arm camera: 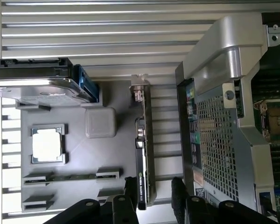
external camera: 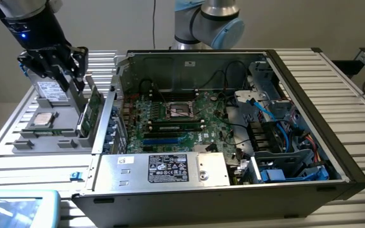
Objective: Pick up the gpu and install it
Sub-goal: 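Pick up the gpu and move the gpu toward the slot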
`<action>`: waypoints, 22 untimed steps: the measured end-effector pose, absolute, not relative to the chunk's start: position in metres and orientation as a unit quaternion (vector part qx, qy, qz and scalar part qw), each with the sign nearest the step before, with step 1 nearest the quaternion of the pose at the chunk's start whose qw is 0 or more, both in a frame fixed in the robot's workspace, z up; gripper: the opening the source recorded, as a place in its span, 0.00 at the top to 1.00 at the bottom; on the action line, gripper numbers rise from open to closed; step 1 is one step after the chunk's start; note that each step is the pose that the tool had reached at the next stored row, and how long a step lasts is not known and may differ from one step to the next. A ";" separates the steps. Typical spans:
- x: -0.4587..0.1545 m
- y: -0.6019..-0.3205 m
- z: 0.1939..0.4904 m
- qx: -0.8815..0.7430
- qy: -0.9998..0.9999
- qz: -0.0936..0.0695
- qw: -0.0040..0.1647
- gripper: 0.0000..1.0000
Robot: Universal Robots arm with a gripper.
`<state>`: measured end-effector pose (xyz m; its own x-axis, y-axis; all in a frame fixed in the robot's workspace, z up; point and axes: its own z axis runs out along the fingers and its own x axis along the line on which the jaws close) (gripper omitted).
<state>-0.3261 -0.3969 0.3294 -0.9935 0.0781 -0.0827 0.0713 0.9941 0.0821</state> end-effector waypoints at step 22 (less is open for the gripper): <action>-0.332 -0.379 0.300 -0.017 0.998 0.040 0.041 0.56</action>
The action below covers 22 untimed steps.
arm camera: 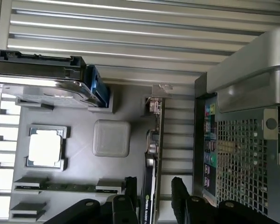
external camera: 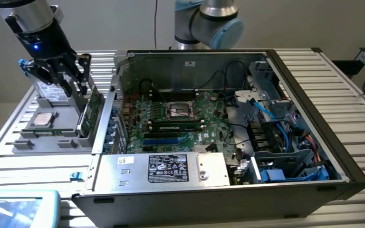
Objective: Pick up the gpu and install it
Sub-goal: 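Pick up the gpu and move the gpu toward the slot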
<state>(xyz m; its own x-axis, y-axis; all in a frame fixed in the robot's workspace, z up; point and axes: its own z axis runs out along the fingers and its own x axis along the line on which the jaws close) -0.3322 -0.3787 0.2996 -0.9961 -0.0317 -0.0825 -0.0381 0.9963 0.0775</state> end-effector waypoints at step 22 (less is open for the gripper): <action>-0.333 -0.384 0.262 -0.025 0.998 0.039 0.039 0.56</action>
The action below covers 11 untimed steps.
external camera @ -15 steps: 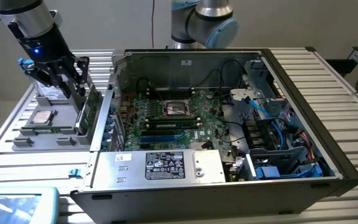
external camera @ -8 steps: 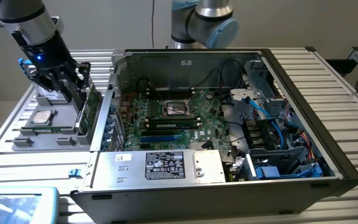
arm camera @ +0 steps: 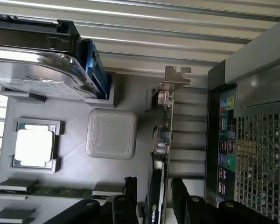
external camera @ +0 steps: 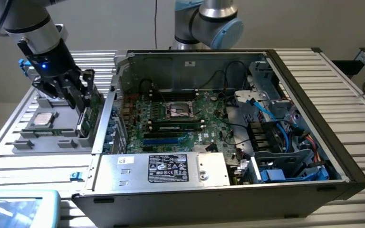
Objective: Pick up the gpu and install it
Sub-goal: 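Pick up the gpu and move the gpu toward the slot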
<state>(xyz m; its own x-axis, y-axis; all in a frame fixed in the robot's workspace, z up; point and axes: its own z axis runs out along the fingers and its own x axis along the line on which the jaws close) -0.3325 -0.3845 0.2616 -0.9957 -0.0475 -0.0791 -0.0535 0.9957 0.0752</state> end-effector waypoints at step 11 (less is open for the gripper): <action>-0.328 -0.388 0.244 -0.025 0.998 0.048 0.038 0.56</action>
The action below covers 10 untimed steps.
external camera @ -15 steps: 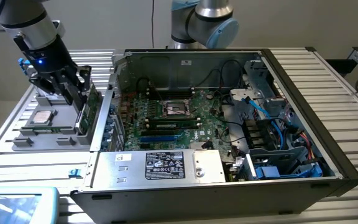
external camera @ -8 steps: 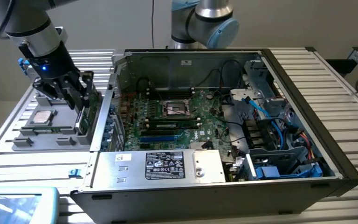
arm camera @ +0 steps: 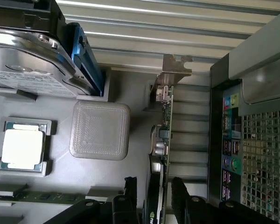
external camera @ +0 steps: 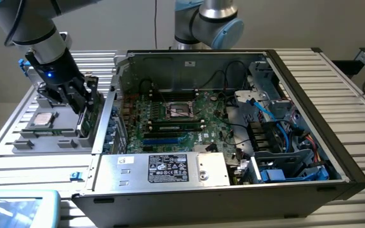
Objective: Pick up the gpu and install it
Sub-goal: 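Pick up the gpu and move the gpu toward the slot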
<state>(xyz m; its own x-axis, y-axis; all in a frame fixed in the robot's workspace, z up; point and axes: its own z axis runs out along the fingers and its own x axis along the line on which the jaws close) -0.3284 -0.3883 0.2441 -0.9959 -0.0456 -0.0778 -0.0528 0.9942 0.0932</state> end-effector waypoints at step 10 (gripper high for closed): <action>-0.326 -0.387 0.227 -0.024 0.998 0.051 0.037 0.56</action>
